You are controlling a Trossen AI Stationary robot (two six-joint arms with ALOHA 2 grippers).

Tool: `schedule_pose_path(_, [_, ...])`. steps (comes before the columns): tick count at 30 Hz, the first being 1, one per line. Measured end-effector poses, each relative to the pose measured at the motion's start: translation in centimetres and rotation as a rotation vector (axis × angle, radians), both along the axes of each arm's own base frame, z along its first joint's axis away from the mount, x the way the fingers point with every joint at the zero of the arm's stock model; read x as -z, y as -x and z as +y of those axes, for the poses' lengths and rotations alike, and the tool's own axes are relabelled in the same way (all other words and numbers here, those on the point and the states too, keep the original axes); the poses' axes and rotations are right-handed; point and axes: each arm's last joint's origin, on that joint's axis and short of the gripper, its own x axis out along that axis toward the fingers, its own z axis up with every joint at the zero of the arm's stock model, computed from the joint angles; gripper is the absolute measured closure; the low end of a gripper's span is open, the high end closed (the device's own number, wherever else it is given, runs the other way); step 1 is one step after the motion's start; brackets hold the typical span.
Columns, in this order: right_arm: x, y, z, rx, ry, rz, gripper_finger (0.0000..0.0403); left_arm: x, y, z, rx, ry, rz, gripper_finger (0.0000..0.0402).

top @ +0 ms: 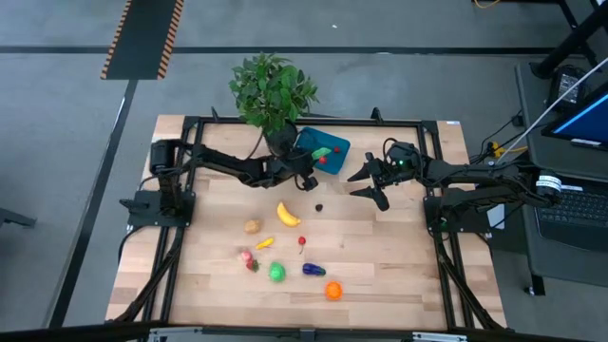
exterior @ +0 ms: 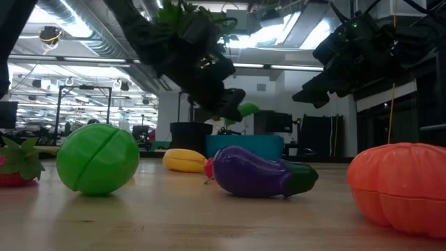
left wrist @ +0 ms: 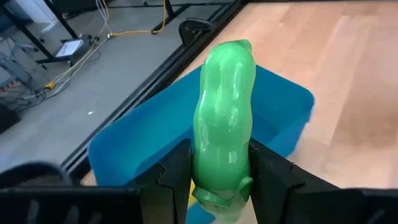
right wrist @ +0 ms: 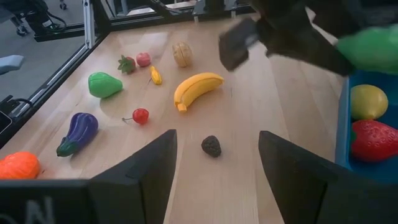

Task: Pick and placing Produce into tupperware
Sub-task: Put the green peas into the blue container

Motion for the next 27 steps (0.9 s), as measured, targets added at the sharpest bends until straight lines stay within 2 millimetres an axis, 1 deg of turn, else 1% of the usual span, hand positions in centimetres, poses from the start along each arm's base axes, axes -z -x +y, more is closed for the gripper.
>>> schedule_pose_path(5, [0.0,0.0,0.0,0.0,0.0,0.001,0.0175,-0.4,-1.5,0.5,0.005,-0.032,-0.002,0.0283])
schedule_pose_path(11, [0.0,0.0,0.0,0.0,-0.002,0.003,0.0175,-0.8,-1.9,-0.7,0.05,-0.061,0.01,0.0283])
schedule_pose_path(13, [0.0,0.0,0.0,0.0,-0.001,0.003,0.0175,-0.8,-1.9,-0.8,0.052,-0.061,0.013,0.0283])
schedule_pose_path(24, [0.0,0.0,0.0,0.0,-0.002,0.003,0.0175,-0.6,-1.4,1.6,-0.019,-0.061,0.017,0.0283])
schedule_pose_path(27, [0.0,0.0,0.0,-0.001,-0.001,0.002,0.0175,-0.6,-1.3,2.1,-0.015,-0.038,0.006,0.0282])
